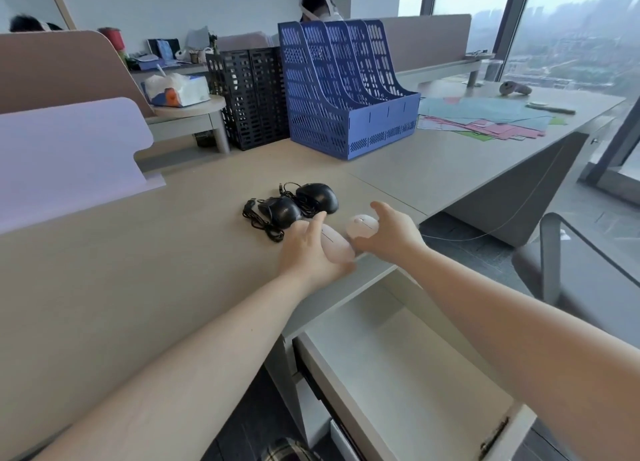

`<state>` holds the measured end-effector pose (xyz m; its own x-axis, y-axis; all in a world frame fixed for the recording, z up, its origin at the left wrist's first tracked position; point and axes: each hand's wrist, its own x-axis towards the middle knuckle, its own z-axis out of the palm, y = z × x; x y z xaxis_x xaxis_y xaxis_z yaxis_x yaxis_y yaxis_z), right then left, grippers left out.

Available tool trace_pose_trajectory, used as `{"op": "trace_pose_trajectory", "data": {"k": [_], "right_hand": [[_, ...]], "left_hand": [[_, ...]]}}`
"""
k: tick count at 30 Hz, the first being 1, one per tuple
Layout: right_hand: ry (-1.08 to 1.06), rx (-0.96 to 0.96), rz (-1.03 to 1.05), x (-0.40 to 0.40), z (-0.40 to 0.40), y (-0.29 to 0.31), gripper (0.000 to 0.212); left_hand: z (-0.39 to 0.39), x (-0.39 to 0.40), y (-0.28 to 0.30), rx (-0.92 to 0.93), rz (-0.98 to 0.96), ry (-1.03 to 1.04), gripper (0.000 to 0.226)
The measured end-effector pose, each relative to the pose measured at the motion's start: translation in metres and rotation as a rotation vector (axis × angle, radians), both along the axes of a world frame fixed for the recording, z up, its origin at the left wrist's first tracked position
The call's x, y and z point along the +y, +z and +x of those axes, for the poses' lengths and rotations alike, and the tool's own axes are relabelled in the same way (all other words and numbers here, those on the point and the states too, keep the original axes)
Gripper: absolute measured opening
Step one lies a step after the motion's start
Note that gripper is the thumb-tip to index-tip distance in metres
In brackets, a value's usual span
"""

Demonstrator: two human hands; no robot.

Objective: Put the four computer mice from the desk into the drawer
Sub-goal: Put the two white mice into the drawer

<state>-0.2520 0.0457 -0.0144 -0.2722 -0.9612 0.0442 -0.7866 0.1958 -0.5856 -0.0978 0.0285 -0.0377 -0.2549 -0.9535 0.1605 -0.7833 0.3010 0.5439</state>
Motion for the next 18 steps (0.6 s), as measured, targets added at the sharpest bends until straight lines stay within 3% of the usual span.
{"op": "trace_pose_trajectory", "data": {"k": [4,7,12,15,18], "right_hand": [[-0.125,-0.154,-0.087,0.037,-0.027,-0.016,0.079],[-0.183,-0.239,-0.111,0.068,-0.047,-0.038,0.071],[-0.147,-0.229,0.097,0.091,-0.065,-0.088,0.069],[-0.071,-0.103,0.220,0.086,-0.067,-0.114,0.056],[-0.026,-0.065,0.299,0.075,-0.064,-0.139,0.059]], "left_hand": [[-0.018,0.041,-0.011,0.085,-0.066,-0.040,0.110],[-0.033,0.071,-0.031,0.073,0.011,-0.128,0.110],[-0.050,0.091,-0.072,-0.042,0.233,-0.144,0.105],[-0.055,0.093,-0.097,-0.140,0.329,-0.101,0.103],[-0.058,0.089,-0.121,-0.229,0.396,-0.076,0.106]]}}
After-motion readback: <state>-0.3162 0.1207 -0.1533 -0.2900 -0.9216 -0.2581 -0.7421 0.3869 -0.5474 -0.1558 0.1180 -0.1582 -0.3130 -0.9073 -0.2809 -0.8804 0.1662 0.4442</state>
